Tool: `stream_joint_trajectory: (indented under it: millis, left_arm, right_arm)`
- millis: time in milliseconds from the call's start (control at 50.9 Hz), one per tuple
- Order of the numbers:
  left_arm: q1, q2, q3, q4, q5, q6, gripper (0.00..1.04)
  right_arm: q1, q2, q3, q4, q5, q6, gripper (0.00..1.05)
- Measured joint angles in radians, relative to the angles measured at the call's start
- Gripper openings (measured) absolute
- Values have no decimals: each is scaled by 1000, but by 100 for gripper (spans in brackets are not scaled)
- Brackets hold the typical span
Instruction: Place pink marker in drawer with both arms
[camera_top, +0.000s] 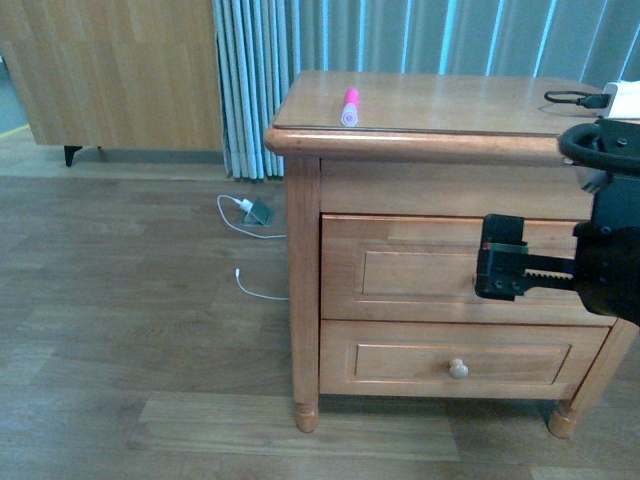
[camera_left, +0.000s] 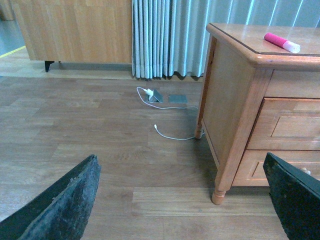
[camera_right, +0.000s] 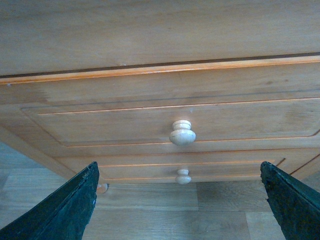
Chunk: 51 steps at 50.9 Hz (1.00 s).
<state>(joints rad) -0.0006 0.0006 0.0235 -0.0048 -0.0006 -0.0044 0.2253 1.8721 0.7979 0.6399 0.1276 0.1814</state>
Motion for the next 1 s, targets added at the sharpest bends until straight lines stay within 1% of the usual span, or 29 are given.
stream_joint_trajectory:
  millis: [196, 451, 726, 1001]
  left_arm:
    - [0, 0, 0, 0, 0, 0, 99]
    - [0, 0, 0, 0, 0, 0, 99]
    - [0, 0, 0, 0, 0, 0, 99]
    - [0, 0, 0, 0, 0, 0, 99]
  right_arm:
    - [-8, 189, 155, 8, 35, -20, 96]
    - [-27, 333, 273, 16, 54, -32, 96]
    - [-45, 397, 319, 20, 61, -50, 96]
    - [-56, 419, 329, 52, 28, -71, 96]
